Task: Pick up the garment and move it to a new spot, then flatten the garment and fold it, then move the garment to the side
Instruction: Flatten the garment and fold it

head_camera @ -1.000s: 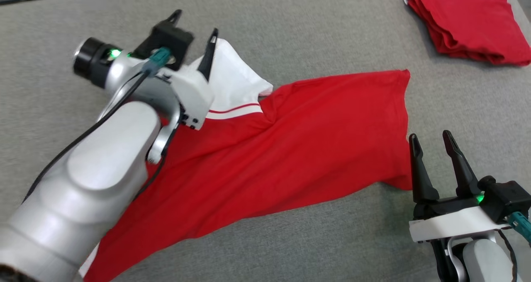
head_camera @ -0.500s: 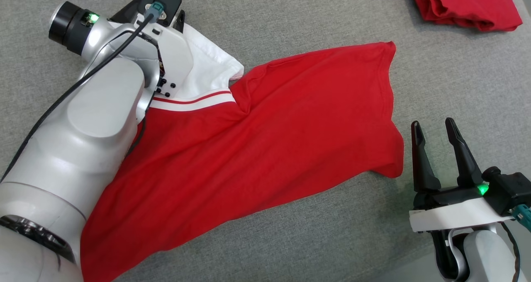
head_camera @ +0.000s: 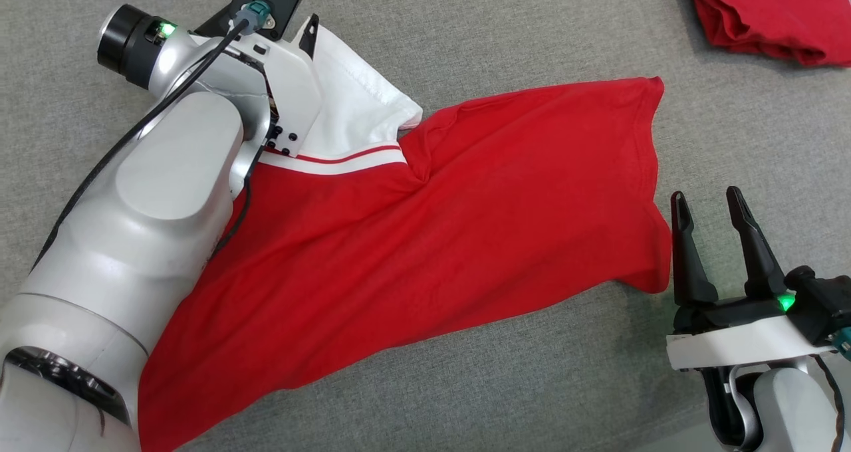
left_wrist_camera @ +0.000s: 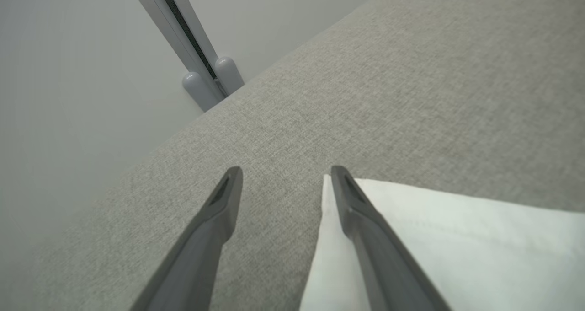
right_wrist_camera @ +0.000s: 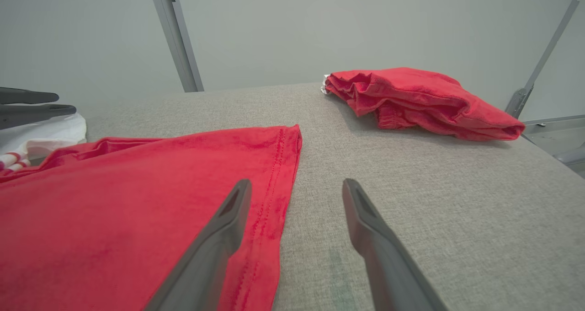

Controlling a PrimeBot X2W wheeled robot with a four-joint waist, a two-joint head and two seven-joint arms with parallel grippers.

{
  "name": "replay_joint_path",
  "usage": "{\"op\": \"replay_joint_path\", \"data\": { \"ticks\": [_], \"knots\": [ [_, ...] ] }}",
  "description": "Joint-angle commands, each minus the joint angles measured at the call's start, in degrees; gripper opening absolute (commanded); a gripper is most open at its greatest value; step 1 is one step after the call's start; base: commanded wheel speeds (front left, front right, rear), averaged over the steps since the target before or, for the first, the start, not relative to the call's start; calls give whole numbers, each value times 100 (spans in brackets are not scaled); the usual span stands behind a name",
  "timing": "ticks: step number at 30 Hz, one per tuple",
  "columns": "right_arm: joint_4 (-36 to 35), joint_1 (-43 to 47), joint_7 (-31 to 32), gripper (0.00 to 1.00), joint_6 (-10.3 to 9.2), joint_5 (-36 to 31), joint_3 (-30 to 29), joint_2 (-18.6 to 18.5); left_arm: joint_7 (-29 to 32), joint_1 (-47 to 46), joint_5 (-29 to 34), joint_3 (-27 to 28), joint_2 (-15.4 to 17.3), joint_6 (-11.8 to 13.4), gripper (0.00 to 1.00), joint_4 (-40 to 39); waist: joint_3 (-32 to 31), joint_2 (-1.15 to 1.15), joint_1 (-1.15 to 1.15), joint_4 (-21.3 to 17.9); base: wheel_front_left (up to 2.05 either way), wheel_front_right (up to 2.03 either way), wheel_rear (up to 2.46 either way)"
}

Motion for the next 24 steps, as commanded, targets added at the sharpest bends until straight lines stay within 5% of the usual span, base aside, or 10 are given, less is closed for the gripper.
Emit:
{"op": "replay_joint_path", "data": {
  "ticks": [1, 5, 12, 17, 18, 19, 24],
  "knots": [
    [-10, 21, -2, 100, -4, -6, 4, -35, -1, 72, -26, 7, 12, 31, 97, -21, -12, 0, 0, 14, 0, 0, 0],
    [-11, 15, -2, 100, -4, -8, 24, -65, 222, 191, -103, -75, -20, -111, 88, -65, -34, 0, 0, 28, 0, 0, 0],
    [18, -42, -2, 100, -4, 1, 80, -61, 609, 264, -96, -266, 17, -255, 36, -38, -53, 0, 0, -61, 0, 0, 0],
    [57, -78, -2, 100, -4, -2, 177, 12, 871, 249, -33, -428, 113, -373, 32, 71, -90, 0, 0, -193, 0, 0, 0],
    [69, -90, -2, 100, -4, 13, 184, 15, 890, 234, -15, -465, 128, -392, 21, 82, -98, 0, 0, -213, 0, 0, 0],
    [74, -97, -2, 100, -4, 25, 195, 22, 877, 213, 15, -493, 146, -422, 0, 83, -109, 0, 0, -232, 0, 0, 0],
    [88, -42, -2, 100, -4, 23, 141, 15, 384, 75, 61, -448, 195, -339, 0, -117, -219, 0, 0, -216, 0, 0, 0]
  ]
}}
